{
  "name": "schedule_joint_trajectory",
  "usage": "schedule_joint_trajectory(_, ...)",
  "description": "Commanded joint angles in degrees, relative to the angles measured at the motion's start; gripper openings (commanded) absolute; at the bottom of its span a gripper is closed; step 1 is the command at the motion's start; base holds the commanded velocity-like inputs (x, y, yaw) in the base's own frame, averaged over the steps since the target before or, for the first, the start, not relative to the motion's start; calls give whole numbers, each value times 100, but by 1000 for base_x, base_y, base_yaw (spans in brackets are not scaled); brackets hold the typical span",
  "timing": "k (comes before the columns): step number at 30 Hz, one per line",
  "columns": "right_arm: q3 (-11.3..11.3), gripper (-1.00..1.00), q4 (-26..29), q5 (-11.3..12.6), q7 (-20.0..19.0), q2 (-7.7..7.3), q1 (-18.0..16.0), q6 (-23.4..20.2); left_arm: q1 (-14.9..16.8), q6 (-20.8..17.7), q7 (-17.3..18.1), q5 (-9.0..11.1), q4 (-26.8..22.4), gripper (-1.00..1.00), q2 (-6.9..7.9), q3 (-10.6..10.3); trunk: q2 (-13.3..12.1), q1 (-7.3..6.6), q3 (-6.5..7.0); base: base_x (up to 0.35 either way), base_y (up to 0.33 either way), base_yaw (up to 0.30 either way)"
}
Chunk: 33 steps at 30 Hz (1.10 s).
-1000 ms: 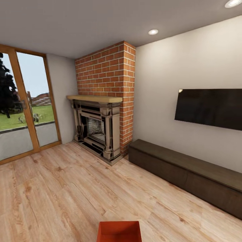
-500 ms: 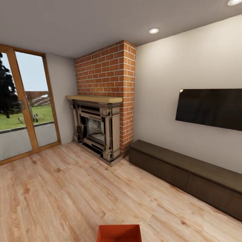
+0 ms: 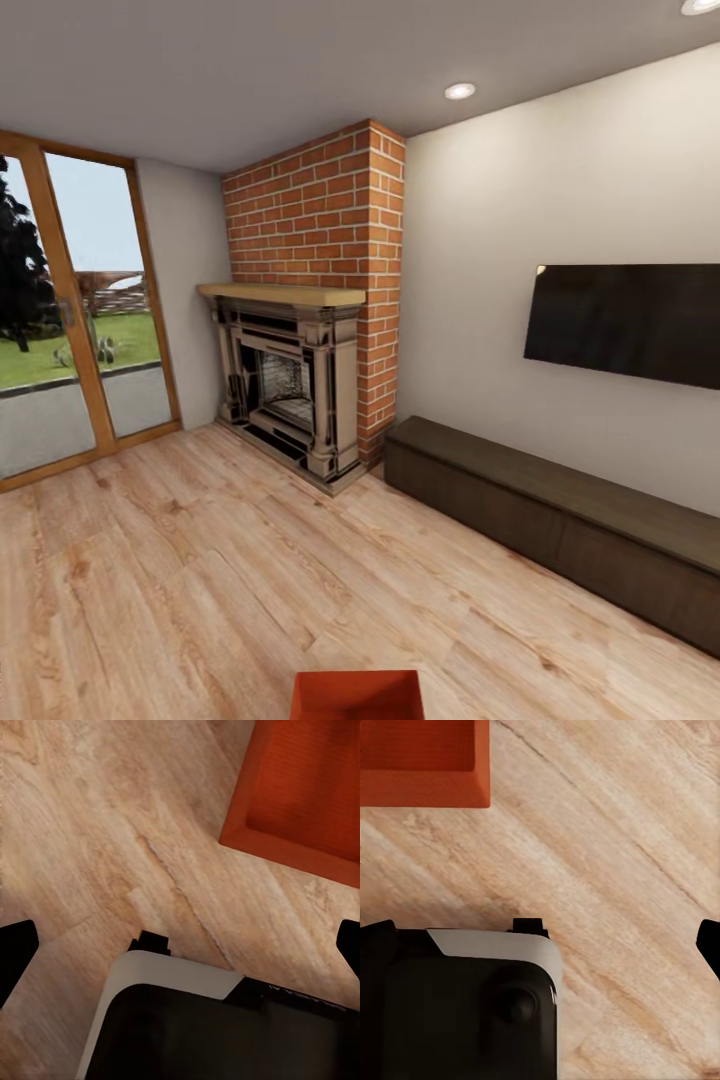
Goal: Move the two storage containers from the living room to the garage. In the garage, place one container on the floor and stack the other container on top of it (either order is fine).
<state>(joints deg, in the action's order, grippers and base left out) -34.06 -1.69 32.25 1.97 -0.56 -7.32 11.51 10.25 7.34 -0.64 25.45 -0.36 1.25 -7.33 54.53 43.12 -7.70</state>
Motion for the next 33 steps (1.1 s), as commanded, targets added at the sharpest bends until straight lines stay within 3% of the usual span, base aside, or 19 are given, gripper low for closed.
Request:
schedule_joint_trajectory(1, -48, 100, -16, 36, 5, 4, -7, 26, 3, 13, -7, 40, 1, 100, -1, -49, 7, 1, -9, 0, 76, 0)
schedule_joint_trajectory(16, -48, 100, -16, 38, 5, 12, -7, 26, 3, 13, -7, 45, 1, 100, -2, -49, 7, 1, -11, 0, 7, 0)
schedule_joint_trajectory(33, -49, 100, -16, 29, 5, 12, -7, 17, 3, 14, 3, 14, -21, 100, 9, -78, 7, 1, -156, 0, 0, 0)
